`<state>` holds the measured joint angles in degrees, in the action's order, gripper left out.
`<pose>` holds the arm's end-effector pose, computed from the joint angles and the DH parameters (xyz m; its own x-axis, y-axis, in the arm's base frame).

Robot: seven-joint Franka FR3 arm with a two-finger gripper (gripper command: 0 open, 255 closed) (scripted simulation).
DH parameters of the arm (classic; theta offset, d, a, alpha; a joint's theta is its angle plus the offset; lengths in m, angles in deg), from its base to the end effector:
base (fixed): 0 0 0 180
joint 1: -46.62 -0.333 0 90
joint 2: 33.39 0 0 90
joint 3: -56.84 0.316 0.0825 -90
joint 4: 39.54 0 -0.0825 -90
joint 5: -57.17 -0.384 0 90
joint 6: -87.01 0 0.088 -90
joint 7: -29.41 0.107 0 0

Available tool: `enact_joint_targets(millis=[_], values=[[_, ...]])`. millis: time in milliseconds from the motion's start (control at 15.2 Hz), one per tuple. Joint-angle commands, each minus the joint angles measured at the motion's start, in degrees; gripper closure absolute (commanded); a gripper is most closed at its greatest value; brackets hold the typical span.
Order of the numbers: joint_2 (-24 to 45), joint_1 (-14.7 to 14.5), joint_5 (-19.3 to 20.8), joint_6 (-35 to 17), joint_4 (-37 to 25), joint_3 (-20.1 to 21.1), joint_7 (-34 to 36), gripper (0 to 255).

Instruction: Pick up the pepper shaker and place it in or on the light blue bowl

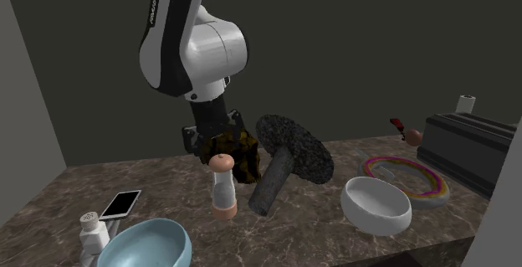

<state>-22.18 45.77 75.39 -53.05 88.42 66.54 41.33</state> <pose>0.5366 0.0993 0.2862 0.9756 0.2163 0.0368 0.2072 -0.9634 0.1699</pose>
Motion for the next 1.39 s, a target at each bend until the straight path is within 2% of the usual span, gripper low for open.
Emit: enact_joint_targets(millis=[0,396,858,924,1320], values=[[1.5,0.0,1.1,-1.2,-0.2,-0.4,0.6,0],[5.0,-0.1,3.2,-4.7,-0.2,-1.4,2.0,0],[5.0,-0.1,3.2,-4.7,-0.2,-1.4,2.0,0],[5.0,-0.1,3.2,-4.7,-0.2,-1.4,2.0,255],[5.0,-0.1,3.2,-4.7,-0.1,-1.4,2.0,255]])
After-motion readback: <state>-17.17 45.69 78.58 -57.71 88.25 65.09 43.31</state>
